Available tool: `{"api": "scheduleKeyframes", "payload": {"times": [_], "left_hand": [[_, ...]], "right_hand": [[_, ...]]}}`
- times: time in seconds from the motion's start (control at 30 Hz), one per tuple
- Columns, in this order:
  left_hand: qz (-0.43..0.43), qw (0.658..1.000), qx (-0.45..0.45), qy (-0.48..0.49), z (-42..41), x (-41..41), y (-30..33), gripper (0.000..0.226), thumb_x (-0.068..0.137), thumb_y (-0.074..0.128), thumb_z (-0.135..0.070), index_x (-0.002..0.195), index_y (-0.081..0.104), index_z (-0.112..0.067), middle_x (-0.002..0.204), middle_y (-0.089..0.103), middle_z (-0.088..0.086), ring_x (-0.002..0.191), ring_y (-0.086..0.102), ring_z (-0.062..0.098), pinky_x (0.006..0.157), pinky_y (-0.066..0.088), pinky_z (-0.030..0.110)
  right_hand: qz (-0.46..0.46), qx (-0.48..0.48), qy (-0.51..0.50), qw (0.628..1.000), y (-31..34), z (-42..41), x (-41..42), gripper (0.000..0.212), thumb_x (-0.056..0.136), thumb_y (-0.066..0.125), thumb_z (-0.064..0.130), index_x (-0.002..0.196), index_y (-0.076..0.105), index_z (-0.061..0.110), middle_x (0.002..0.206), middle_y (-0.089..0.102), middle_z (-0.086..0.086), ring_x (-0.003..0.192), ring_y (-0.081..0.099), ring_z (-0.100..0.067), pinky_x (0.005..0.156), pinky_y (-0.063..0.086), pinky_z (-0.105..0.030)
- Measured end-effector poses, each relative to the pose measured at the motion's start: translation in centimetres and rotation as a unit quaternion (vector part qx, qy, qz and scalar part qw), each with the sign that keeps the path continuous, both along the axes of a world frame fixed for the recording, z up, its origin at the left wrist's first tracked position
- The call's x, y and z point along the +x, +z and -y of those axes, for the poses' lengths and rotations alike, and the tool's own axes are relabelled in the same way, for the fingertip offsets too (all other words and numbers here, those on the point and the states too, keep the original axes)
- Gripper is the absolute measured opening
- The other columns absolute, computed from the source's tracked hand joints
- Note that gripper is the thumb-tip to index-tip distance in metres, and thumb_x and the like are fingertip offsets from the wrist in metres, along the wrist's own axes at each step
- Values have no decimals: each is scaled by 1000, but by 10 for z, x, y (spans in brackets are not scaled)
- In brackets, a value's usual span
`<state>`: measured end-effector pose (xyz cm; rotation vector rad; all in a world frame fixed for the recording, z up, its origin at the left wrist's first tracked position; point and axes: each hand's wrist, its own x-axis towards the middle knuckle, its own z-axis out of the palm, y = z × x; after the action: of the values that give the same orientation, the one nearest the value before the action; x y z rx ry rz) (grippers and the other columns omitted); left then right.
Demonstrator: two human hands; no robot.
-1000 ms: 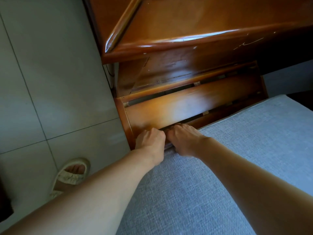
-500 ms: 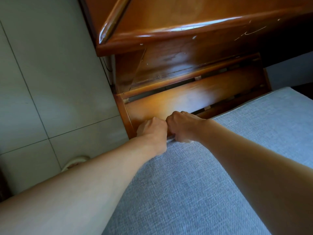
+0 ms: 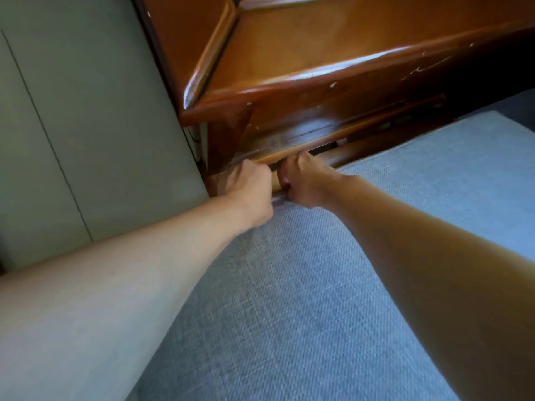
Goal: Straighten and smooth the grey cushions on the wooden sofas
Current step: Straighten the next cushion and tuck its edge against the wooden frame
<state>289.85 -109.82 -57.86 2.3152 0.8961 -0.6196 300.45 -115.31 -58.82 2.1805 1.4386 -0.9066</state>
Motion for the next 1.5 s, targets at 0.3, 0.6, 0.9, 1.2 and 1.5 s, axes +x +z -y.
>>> {"api": "scheduleKeyframes", "payload": {"times": [0.3, 0.6, 0.9, 1.2, 1.5], "left_hand": [[31, 996, -73, -45, 37, -45, 10, 51, 99, 36, -34, 147, 19, -30, 157, 7, 6, 139, 11, 30, 108, 27, 49], [-53, 981, -168, -80, 71, -77, 58, 72, 96, 39, -51, 148, -10, -40, 156, -25, -2, 144, -21, 28, 114, 10, 58], [-44, 986, -141, -81, 177, -137, 126, 68, 96, 34, -54, 148, -9, -43, 156, -26, -3, 143, -22, 29, 114, 8, 58], [-17, 981, -125, -147, 256, -173, 195, 69, 95, 36, -55, 149, -6, -42, 158, -19, 0, 145, -13, 31, 117, 8, 51], [38, 967, -133, -215, 338, -214, 250, 96, 77, 45, -76, 149, -5, -39, 158, -16, 8, 144, -15, 31, 115, 10, 56]], "right_hand": [[-2, 12, -63, 998, 47, 35, -37, 49, 97, 40, 36, 144, 35, 20, 149, 26, -7, 135, 23, -25, 108, 29, -39], [-12, -45, -74, 996, 101, 109, -76, 66, 97, 41, 40, 151, 5, 32, 159, -5, 9, 145, -5, -19, 116, 9, -46], [-2, -14, -121, 993, 169, 217, -124, 63, 96, 35, 50, 151, 9, 33, 159, -5, 7, 145, -7, -18, 116, 1, -48], [36, 7, -195, 980, 235, 310, -177, 60, 96, 35, 50, 150, 14, 34, 159, 3, 8, 145, -2, -18, 115, 3, -52], [109, 41, -245, 962, 290, 392, -224, 54, 96, 31, 53, 147, 22, 38, 157, 11, 10, 145, 2, -17, 113, -2, -57]]}}
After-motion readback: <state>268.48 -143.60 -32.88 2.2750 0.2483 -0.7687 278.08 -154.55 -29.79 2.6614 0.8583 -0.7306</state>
